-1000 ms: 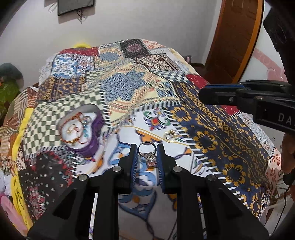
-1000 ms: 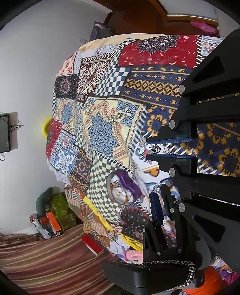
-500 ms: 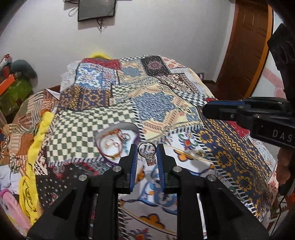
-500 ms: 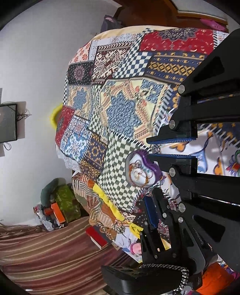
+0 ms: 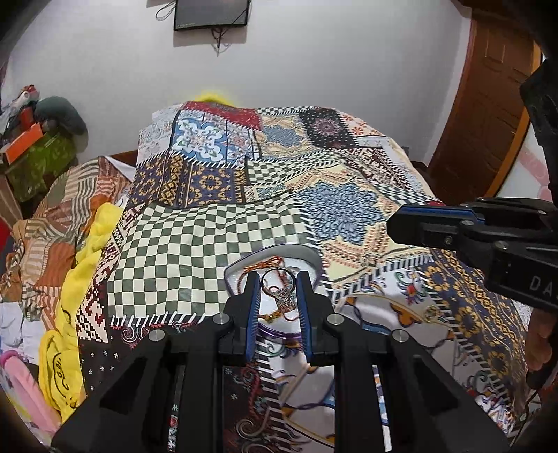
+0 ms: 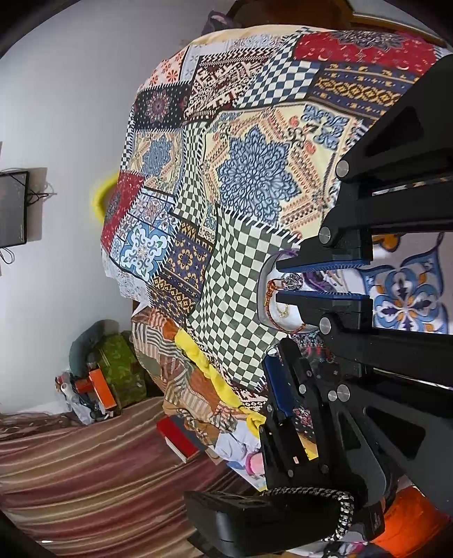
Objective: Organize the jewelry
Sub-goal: 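Carry both pieces over the purple tin and open both tools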
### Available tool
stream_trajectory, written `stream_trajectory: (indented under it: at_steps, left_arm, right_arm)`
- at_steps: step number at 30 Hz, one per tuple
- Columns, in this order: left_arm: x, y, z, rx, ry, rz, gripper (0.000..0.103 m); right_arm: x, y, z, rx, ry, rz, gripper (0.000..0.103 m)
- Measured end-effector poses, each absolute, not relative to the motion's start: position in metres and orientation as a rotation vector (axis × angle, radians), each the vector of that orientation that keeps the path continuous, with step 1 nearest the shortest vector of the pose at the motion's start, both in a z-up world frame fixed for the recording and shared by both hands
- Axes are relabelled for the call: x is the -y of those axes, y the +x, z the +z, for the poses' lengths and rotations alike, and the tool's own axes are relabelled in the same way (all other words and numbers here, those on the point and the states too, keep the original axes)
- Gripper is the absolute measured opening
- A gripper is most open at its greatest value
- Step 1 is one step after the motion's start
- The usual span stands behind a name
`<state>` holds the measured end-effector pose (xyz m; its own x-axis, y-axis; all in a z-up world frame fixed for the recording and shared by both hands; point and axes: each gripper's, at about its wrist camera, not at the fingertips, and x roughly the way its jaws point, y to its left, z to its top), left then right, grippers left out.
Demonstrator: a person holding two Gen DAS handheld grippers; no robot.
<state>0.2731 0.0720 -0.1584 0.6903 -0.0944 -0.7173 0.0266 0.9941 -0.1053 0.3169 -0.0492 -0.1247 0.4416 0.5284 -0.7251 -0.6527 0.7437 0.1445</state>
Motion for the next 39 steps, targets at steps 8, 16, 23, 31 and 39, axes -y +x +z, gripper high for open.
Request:
stream_trajectory:
  at_steps: [8, 16, 23, 31, 39]
  left_arm:
    - [-0.085, 0.291, -0.18, -0.851, -0.125, -0.074, 0.02]
    - [-0.084, 0.308, -0.197, -0.886, -0.122, -0.095, 0.02]
    - [-0.086, 0.317, -0.206, -0.912, -0.133, -0.1, 0.019]
    - [-0.09, 0.311, -0.198, -0.891, -0.122, -0.095, 0.02]
    - [-0.099, 0.293, -0.186, -0.85, -0.085, -0.049, 0.032]
  right_arm:
    - [0.037, 0.336, -0.139, -0.872, -0.175, 0.739, 0.009]
    - [0.028, 0.351, -0.151, -0.904, -0.182, 0.736, 0.009]
    - [0.018, 0.356, -0.164, -0.945, -0.204, 0.747, 0.009]
    - [0.012, 0.362, -0.174, -0.993, -0.212, 0.762, 0.009]
    - [0.002, 0.359, -0.184, -1.027, -0.238, 0.778, 0.009]
